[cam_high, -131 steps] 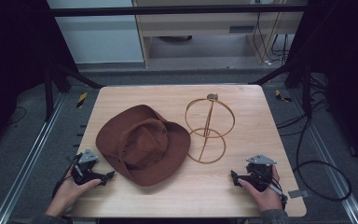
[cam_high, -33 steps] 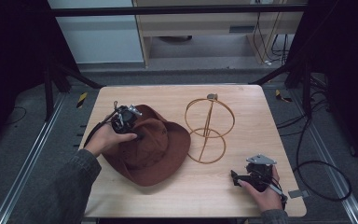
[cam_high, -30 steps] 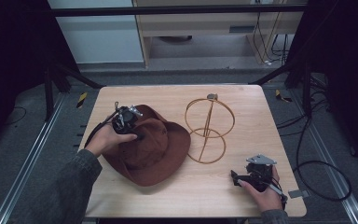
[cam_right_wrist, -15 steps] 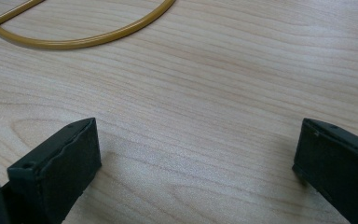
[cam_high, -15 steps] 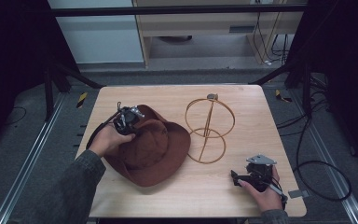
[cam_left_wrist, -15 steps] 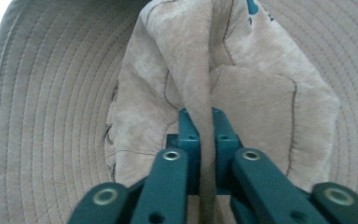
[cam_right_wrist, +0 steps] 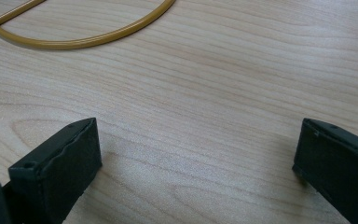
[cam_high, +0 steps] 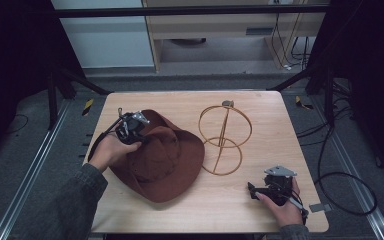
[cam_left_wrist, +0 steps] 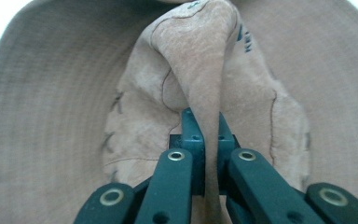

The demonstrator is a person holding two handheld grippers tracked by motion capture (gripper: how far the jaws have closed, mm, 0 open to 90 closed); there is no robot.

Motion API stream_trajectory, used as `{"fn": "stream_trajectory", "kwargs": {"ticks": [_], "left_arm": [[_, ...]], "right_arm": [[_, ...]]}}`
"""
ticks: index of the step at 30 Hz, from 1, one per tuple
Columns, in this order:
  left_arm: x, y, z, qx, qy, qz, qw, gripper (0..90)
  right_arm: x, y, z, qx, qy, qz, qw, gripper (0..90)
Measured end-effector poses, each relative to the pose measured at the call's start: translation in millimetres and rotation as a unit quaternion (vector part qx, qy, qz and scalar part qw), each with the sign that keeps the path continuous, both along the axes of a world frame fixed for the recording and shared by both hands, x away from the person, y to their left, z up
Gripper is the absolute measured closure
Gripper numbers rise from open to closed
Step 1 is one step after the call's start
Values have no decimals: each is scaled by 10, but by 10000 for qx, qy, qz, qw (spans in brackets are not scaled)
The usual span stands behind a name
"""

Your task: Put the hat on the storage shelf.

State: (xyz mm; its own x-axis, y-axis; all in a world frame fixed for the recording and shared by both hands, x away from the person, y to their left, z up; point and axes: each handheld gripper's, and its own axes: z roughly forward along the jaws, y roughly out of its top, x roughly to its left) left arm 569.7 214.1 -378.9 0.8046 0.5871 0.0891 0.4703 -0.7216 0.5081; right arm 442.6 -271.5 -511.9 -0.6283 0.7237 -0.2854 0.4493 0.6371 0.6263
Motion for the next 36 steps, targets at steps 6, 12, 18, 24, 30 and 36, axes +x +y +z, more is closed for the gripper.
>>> {"fn": "stream_trajectory", "kwargs": {"ticks": [6, 12, 18, 24, 30, 36], "left_arm": [[-95, 17, 76, -72, -198, 81, 9997, 887], [-178, 77, 183, -73, -256, 88, 9996, 888], [-268, 240, 329, -340, -381, 206, 9985, 888], [-315, 288, 366, -375, -451, 272, 9979, 888], [-396, 338, 510, -526, -644, 330, 9960, 888], [-522, 431, 628, -605, -847, 333, 9940, 888]], "right_arm": [[3, -3, 1, 7, 3, 8, 10000, 8], [3, -3, 1, 4, 4, 4, 10000, 8], [24, -2, 1, 6, -4, 4, 10000, 8], [34, -5, 1, 24, 9, 30, 10000, 9], [34, -4, 2, 22, 11, 29, 10000, 9], [34, -1, 1, 13, 8, 17, 10000, 8]]}}
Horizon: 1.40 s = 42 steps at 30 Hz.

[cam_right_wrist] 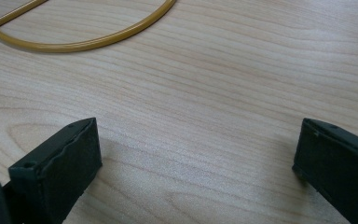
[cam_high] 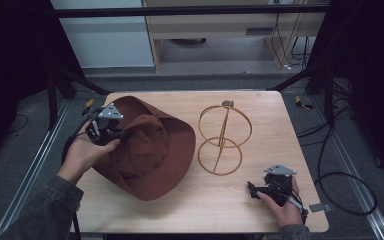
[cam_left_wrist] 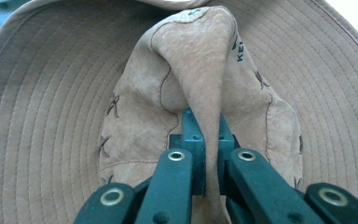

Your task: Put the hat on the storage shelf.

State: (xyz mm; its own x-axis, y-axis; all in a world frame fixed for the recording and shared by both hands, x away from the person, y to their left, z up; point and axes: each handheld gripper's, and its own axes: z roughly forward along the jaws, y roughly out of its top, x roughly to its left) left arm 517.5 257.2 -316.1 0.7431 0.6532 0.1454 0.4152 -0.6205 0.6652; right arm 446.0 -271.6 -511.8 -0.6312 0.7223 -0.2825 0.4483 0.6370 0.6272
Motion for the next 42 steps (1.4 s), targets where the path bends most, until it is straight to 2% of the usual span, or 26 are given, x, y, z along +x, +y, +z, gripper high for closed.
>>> {"fn": "stream_trajectory", "kwargs": {"ticks": [5, 12, 20, 25, 27, 28, 30, 32, 34, 39, 42], "left_arm": [[-94, 57, 52, -33, -96, 13, 9999, 888], [-265, 125, 146, -150, -346, 2, 9993, 888], [-410, 125, 232, -118, -410, -92, 9990, 888], [-493, 163, 360, -232, -563, -102, 9981, 888], [-501, 158, 415, -255, -524, -104, 9982, 889], [-505, 153, 455, -273, -530, -125, 9981, 888], [-527, 147, 550, -163, -619, -149, 9978, 888], [-552, 163, 642, -256, -681, -120, 9973, 888], [-583, 175, 725, -265, -758, -131, 9967, 888], [-651, 182, 835, -300, -907, -194, 9952, 888], [-674, 129, 853, -432, -1006, -264, 9936, 888]], "right_arm": [[3, 3, 1, -29, -7, -22, 10000, 7], [3, 2, 1, -28, -7, -23, 10000, 7], [4, 2, 1, -26, -9, -22, 10000, 8], [3, 2, 1, -29, -8, -23, 10000, 8], [3, 2, 1, -28, -9, -24, 10000, 8], [3, 2, 1, -28, -8, -22, 10000, 8], [3, 3, 1, -28, -8, -24, 10000, 8], [3, 2, 1, -29, -9, -23, 10000, 7], [3, 2, 1, -28, -8, -23, 10000, 8], [3, 3, 1, -28, -8, -25, 10000, 7], [3, 3, 1, -29, -8, -22, 10000, 7]]}}
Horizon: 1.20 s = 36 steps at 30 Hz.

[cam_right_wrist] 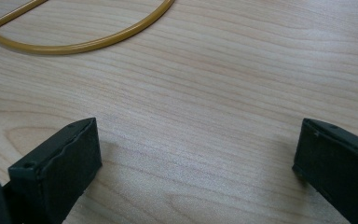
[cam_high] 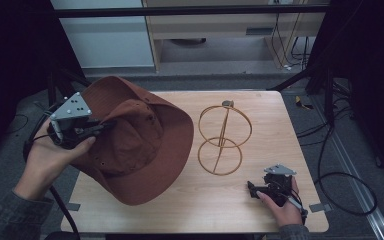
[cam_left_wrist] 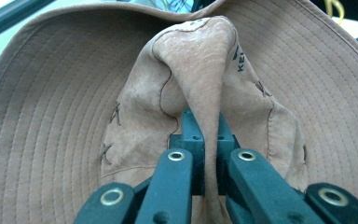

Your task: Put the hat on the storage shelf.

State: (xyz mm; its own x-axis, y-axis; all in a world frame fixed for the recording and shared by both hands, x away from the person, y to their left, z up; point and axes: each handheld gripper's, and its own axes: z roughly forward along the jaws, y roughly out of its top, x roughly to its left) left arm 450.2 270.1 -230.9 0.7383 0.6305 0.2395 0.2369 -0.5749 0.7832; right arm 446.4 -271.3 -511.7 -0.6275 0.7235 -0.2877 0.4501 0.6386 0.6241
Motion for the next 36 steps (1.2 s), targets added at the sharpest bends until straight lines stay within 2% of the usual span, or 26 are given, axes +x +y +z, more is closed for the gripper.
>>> {"fn": "stream_trajectory", "kwargs": {"ticks": [6, 10, 11, 14, 16, 23, 26, 27, 28, 31, 33, 36], "left_arm": [[-17, -76, 20, -55, -45, -53, 10000, 889], [-52, -156, 66, -15, -127, -95, 9999, 889], [-67, -176, 84, 15, -179, -97, 9998, 889], [-87, -246, 143, -66, -220, -143, 9996, 889], [-96, -353, 223, -50, -281, -258, 9993, 888], [-8, -560, 337, -24, -226, -541, 9983, 888], [53, -710, 329, -130, -145, -692, 9974, 889], [53, -710, 329, -130, -145, -692, 9974, 889], [71, -823, 309, -56, -147, -761, 9970, 889], [89, -911, 284, -79, -121, -814, 9966, 889], [117, -1017, 273, 4, -116, -844, 9964, 889], [153, -1133, 277, -45, -80, -917, 9957, 889]], "right_arm": [[0, 0, 0, 0, 0, -1, 10000, 8], [0, 0, 0, 0, 0, -1, 10000, 8], [0, 0, 0, -1, -1, 0, 10000, 7], [0, 0, 0, 1, 0, -1, 10000, 8], [0, 0, 0, 2, 0, -1, 10000, 7], [0, 0, 0, 3, 0, -1, 10000, 8], [0, 0, 0, 3, 3, 3, 10000, 7], [0, 0, 0, 3, 3, 3, 10000, 7], [1, -1, 0, -1, -2, 6, 10000, 8], [0, -1, 0, 1, 7, 8, 10000, 7], [-2, 0, -1, 10, 14, 1, 10000, 7], [-2, 1, -1, 6, 13, 0, 10000, 7]]}}
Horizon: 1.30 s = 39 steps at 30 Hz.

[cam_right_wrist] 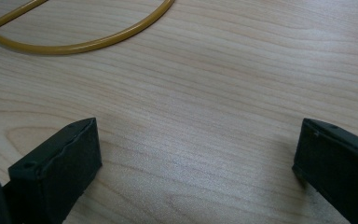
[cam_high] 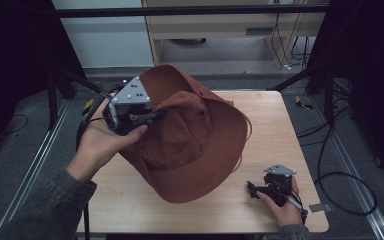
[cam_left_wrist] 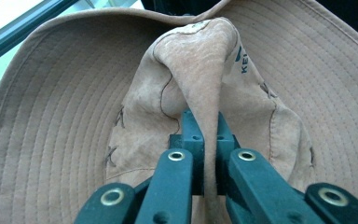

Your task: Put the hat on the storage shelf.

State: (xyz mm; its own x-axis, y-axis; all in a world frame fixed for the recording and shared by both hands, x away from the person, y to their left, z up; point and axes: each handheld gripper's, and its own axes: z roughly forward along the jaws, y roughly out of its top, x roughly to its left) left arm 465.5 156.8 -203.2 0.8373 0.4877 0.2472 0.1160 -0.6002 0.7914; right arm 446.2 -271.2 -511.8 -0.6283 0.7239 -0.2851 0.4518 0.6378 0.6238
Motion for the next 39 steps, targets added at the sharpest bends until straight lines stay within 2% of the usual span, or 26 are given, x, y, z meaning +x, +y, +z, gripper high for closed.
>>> {"fn": "stream_trajectory", "kwargs": {"ticks": [4, 7, 13, 18, 21, 22, 24, 28, 32, 37, 39], "left_arm": [[49, -150, 9, 140, -45, -72, 9999, 889], [74, -199, 16, 152, -34, -104, 9998, 889], [130, -402, 58, 306, -52, -185, 9993, 889], [247, -587, 136, 421, -26, -305, 9986, 889], [298, -633, 156, 426, 9, -348, 9985, 889], [329, -677, 167, 506, -4, -375, 9980, 889], [337, -696, 168, 513, -1, -365, 9980, 889], [407, -785, 160, 680, -7, -337, 9971, 889], [459, -855, 154, 751, 18, -332, 9966, 889], [491, -974, 187, 791, 20, -371, 9962, 889], [503, -1031, 192, 802, 6, -382, 9960, 889]], "right_arm": [[-1, -1, 0, 0, -4, -13, 10000, 7], [-2, -2, 2, 6, 13, -2, 10000, 7], [-1, 0, 0, 6, 3, -1, 10000, 7], [10, -6, 0, 9, -7, 27, 10000, 7], [8, -3, 0, 23, 8, 13, 10000, 8], [8, -2, 0, 21, 9, 10, 10000, 8], [9, -2, 0, 16, 7, 8, 10000, 7], [8, -2, 0, 21, 12, 11, 10000, 8], [8, -1, 0, 22, 12, 9, 10000, 8], [10, -5, 7, 29, 33, 63, 10000, 6], [14, 1, 4, -36, 1, -3, 10000, 5]]}}
